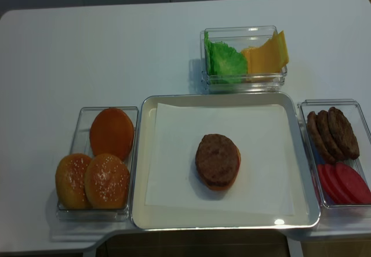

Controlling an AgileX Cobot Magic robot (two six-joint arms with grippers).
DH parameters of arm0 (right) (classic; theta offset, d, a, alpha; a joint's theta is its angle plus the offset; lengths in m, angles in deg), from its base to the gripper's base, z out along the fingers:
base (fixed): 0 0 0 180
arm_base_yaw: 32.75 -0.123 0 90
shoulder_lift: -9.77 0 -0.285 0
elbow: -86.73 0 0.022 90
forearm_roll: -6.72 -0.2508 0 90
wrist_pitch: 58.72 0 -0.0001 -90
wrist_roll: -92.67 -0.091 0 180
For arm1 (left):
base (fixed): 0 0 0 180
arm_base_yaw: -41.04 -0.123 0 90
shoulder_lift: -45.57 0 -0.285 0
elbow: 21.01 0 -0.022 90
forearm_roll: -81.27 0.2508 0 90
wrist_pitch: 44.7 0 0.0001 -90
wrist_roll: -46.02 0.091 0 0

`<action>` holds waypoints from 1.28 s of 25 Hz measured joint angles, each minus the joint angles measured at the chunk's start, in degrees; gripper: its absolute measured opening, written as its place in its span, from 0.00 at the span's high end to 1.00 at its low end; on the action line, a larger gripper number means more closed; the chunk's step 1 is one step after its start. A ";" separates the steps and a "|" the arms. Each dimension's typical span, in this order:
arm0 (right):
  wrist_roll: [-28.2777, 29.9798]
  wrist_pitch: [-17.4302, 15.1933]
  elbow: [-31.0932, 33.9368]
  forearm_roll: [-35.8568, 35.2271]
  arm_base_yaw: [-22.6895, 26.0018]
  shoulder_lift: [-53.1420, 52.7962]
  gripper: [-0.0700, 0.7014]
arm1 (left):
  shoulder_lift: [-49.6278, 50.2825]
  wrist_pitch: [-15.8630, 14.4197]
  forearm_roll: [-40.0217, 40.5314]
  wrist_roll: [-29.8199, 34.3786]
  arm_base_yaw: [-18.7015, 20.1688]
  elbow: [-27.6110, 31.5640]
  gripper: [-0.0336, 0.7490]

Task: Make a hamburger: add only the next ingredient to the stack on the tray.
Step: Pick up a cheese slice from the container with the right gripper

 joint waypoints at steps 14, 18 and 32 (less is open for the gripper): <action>0.00 0.00 0.00 0.00 0.00 0.00 0.43 | 0.00 0.00 0.00 0.00 0.00 0.00 0.51; -0.67 0.00 0.00 0.00 0.00 0.00 0.43 | 0.00 0.00 0.00 0.00 0.00 0.00 0.51; -6.55 4.33 -8.56 -4.67 0.00 14.25 0.43 | 0.00 0.00 0.00 0.00 0.00 0.00 0.51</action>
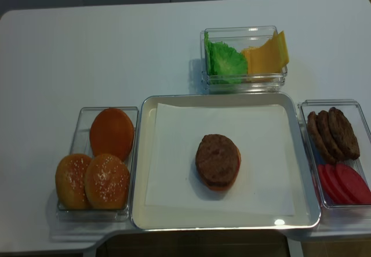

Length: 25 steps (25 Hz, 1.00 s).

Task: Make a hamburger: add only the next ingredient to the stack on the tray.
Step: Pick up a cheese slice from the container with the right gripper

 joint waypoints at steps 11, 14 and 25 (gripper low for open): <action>-1.54 10.63 -12.76 -0.23 0.00 34.54 0.43 | 0.00 0.00 0.00 0.00 0.00 0.00 0.51; -1.28 12.67 -17.05 -0.23 0.00 43.54 0.43 | 0.00 0.00 0.00 0.00 0.00 0.00 0.51; 2.88 15.94 -36.93 -0.24 0.77 70.65 0.44 | 0.00 0.00 0.00 0.00 0.00 0.00 0.51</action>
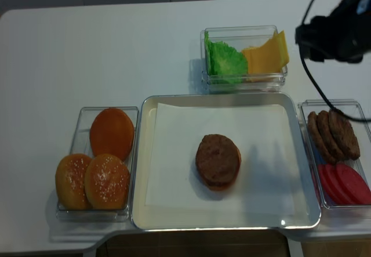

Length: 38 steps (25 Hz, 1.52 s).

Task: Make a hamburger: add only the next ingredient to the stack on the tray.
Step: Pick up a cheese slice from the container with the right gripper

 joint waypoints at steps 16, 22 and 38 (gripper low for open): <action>17.19 -5.25 -18.50 -19.88 9.51 24.81 0.48 | 0.00 0.00 0.00 0.00 0.00 0.00 0.51; 18.87 -5.29 -18.64 -21.94 9.51 28.02 0.50 | 0.00 0.00 0.00 0.00 0.00 0.00 0.51; 18.91 -6.47 -18.94 -24.96 9.51 29.16 0.65 | 0.00 0.00 0.00 0.00 0.00 0.00 0.51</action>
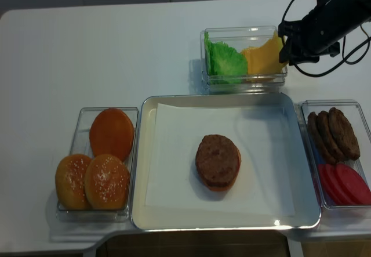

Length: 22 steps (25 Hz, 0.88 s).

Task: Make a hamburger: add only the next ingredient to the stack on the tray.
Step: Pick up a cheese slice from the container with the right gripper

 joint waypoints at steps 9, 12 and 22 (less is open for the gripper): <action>0.00 -0.96 0.00 0.00 0.00 0.22 0.78 | 0.00 0.00 0.00 0.00 0.00 0.00 0.51; 0.00 -0.96 0.00 0.00 0.00 0.22 0.83 | 0.00 0.00 0.00 0.00 0.00 0.00 0.51; 1.10 -0.96 -0.46 0.24 0.00 0.22 0.84 | 0.00 0.00 0.00 0.00 0.00 0.00 0.51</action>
